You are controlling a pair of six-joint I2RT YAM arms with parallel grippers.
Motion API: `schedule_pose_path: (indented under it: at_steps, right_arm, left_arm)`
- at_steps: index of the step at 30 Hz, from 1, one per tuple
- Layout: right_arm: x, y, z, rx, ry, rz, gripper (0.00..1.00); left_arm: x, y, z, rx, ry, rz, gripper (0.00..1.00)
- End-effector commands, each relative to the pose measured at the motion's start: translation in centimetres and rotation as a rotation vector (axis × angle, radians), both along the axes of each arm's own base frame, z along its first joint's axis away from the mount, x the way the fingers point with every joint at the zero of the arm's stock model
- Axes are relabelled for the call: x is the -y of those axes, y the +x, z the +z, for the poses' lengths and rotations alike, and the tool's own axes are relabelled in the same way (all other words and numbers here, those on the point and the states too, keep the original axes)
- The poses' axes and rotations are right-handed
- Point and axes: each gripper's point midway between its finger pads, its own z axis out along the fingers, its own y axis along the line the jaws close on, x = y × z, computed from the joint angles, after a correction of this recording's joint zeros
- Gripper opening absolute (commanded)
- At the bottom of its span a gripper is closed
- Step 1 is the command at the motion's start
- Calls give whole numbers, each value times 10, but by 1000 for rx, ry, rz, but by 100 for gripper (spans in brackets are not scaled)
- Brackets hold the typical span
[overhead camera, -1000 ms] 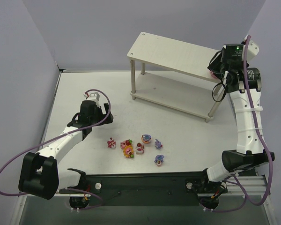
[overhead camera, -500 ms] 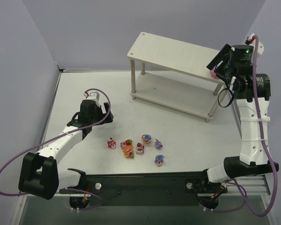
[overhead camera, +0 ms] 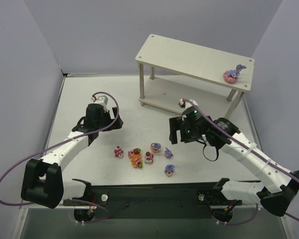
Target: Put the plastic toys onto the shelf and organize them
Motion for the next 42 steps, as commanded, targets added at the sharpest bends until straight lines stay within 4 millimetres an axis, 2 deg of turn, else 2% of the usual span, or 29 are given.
schedule_pose_path:
  at_steps: [1,6,9,14,18,21,23,26,31,32,33,34,35,36,38,39,41,42]
  right_arm:
    - [-11,-25,-34,-10,-70,-16,78]
    - [-18,-44,-71,-31,-140,76,77]
    - [-18,-48,-89,-46,-176,125,74]
    - [-24,-46,-107,-62,-196,148,69]
    - [-30,-62,-118,-118,-182,195,65]
    - [-35,-78,-115,-109,-148,253,71]
    - [-39,-85,-108,-78,-106,280,78]
    - [-38,-86,-105,-54,-86,236,87]
    - [-41,-100,-118,-22,-111,170,88]
    - [-38,-94,-117,40,-139,132,88]
    - [-40,-96,-116,59,-123,88,87]
    - [-44,-106,-118,91,-144,113,87]
    - [-40,-98,-113,168,-161,63,87]
    - [-41,-102,-114,183,-145,34,86]
    - [-43,-106,-112,241,-154,12,86]
    - [-38,-101,-104,300,-173,-18,85]
    - [-43,-106,-106,316,-144,-64,84]
    - [-39,-103,-106,354,-179,-78,84]
  left_arm:
    - [11,8,13,32,-50,-26,97]
    - [15,6,9,20,-69,-37,96]
    - [17,6,9,21,-75,-42,96]
    - [19,4,12,30,-77,-53,96]
    - [18,4,13,33,-73,-51,96]
    - [17,4,10,30,-69,-49,96]
    - [17,4,9,27,-68,-49,96]
    - [18,4,6,17,-68,-51,96]
    - [19,0,4,-14,-63,-50,96]
    - [18,0,6,-10,-65,-49,96]
    - [19,0,7,-7,-65,-50,96]
    - [18,-3,4,-8,-63,-49,96]
    - [16,-3,8,6,-61,-44,96]
    - [15,-6,7,-6,-56,-39,96]
    - [12,-6,18,8,-52,-23,96]
    - [10,-10,18,-7,-46,-21,96]
    - [10,-13,32,12,-49,-22,96]
    - [8,-19,32,-3,-44,-21,96]
